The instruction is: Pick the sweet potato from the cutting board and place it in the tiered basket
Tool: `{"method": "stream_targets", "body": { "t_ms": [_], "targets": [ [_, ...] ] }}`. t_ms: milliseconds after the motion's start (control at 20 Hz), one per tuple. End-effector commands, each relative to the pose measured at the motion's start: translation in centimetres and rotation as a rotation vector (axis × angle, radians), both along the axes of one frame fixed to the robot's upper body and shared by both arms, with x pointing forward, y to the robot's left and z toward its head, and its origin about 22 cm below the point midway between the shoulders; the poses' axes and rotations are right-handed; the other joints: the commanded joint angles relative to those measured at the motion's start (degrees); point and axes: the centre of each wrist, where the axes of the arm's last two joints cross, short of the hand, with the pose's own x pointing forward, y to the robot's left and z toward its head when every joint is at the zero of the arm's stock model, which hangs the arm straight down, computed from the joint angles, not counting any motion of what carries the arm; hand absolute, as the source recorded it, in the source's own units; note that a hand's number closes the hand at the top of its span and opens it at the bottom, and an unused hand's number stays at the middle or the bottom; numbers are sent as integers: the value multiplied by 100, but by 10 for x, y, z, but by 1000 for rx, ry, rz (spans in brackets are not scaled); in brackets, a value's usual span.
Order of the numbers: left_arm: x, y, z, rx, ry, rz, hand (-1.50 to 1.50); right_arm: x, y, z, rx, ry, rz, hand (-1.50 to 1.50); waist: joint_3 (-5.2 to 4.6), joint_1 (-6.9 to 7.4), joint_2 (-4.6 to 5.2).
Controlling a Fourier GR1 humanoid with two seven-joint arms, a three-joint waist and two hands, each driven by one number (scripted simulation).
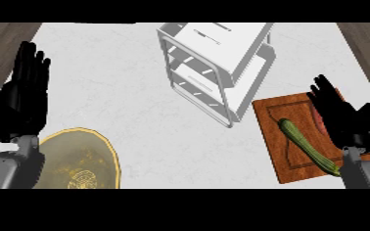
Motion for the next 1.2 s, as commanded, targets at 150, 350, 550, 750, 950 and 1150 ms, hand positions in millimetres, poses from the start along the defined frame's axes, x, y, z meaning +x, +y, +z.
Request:
{"method": "stream_targets", "body": {
  "t_ms": [150,350,550,750,950,1150],
  "targets": [
    [-9,-3,-28,84,184,-157,0,25,24,53,-44,-457,214,150,32,-92,-33],
    [-20,-7,-43,58,283,-227,0,6,-51,31,-453,-247,-234,150,-4,-241,29],
    [-26,-3,-48,57,324,-316,0,19,-20,-6,-333,-328,-360,-150,31,-21,-8],
    [-26,-8,-55,49,319,-274,0,-8,-21,10,-531,-391,-201,-150,18,-169,-57],
    [-33,4,-54,57,324,-290,0,1,-72,64,-879,-249,-181,-150,-7,-111,-75],
    [-29,7,-56,71,324,-288,0,-5,-77,81,-1088,-25,28,-150,-14,-118,-53]
  ]
}}
